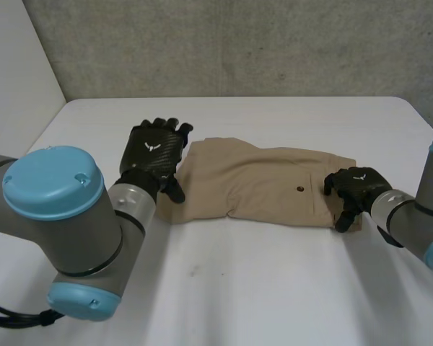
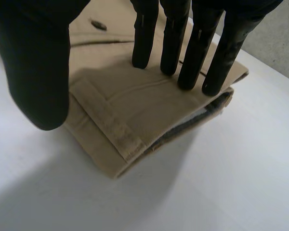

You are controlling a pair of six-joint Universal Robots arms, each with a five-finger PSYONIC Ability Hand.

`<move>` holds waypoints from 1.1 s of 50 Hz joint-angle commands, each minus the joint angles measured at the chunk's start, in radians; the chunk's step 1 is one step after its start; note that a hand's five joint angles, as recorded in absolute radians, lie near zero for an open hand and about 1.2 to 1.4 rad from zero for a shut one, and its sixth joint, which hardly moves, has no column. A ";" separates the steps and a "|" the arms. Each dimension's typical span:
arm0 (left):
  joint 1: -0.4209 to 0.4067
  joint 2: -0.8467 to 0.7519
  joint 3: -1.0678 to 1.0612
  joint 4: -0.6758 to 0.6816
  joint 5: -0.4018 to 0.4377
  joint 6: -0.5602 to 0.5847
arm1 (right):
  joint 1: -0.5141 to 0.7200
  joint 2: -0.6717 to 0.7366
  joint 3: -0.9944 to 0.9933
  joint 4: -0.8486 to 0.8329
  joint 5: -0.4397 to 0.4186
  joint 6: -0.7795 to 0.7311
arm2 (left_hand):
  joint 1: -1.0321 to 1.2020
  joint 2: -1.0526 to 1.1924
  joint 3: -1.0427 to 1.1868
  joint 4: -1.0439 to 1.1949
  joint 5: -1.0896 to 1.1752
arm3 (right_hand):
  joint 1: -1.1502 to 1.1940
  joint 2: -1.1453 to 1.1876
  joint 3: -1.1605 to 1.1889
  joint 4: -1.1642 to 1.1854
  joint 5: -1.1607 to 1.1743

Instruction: Fold the shorts.

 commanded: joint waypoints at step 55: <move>-0.005 -0.159 0.369 -0.112 0.010 0.002 | 0.202 -0.137 -0.182 -0.004 -0.238 0.126 | -0.018 -0.032 -0.041 -0.030 -0.047 | -0.266 -0.340 -0.336 -0.336 -0.315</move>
